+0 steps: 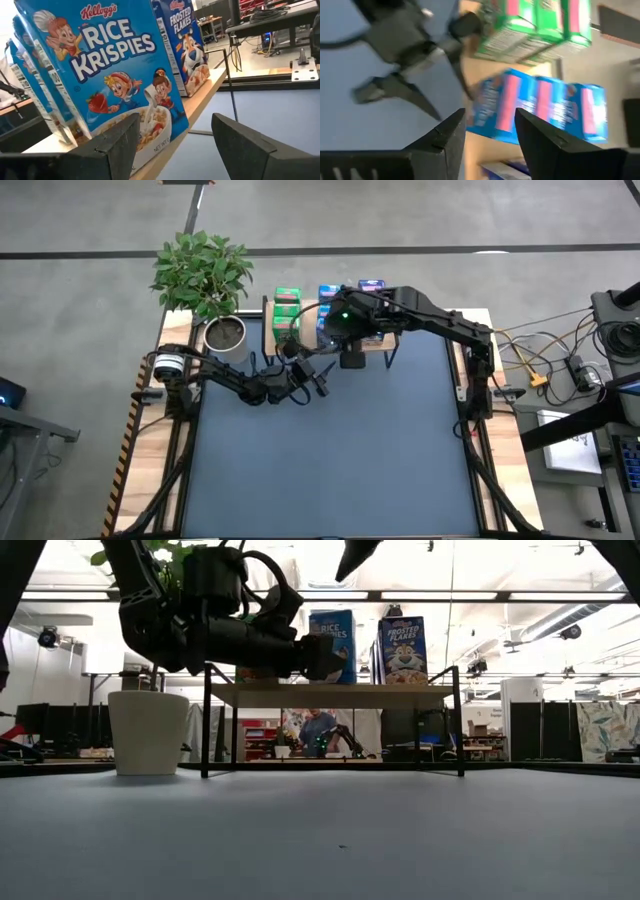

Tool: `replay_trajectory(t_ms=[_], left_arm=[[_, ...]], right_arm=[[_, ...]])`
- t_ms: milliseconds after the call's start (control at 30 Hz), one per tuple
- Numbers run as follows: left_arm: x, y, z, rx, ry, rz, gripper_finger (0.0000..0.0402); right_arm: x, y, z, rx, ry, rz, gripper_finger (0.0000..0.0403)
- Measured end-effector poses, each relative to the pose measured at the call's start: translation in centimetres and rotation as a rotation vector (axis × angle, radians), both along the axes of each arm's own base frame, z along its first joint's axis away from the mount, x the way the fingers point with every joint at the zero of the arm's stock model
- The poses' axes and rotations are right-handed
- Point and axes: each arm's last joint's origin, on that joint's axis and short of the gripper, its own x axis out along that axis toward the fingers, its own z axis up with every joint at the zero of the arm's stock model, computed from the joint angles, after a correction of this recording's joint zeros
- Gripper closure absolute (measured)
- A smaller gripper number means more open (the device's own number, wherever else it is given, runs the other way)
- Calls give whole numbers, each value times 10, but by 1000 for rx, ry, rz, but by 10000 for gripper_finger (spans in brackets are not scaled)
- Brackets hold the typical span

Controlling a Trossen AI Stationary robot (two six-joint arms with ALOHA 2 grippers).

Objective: Stack cereal on shelf
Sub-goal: Adjust the light blue cereal box on the shelf

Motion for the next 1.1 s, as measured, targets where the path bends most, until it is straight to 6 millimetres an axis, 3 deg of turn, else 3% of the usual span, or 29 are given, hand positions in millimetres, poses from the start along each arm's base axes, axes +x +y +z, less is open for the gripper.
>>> replay_trajectory(t_ms=[233,467,667,1100], left_arm=[[0,1,0,-9,-3,2,171],[0,0,-1,-18,-6,-3,171],[0,0,-1,-32,-13,-5,171],[0,0,-1,-41,-18,-7,171]], right_arm=[[-1,14,-4,90,32,16,287],[14,13,-33,106,81,-13,350],[19,8,-54,-45,170,-60,387],[16,-12,-58,-112,208,-96,394]])
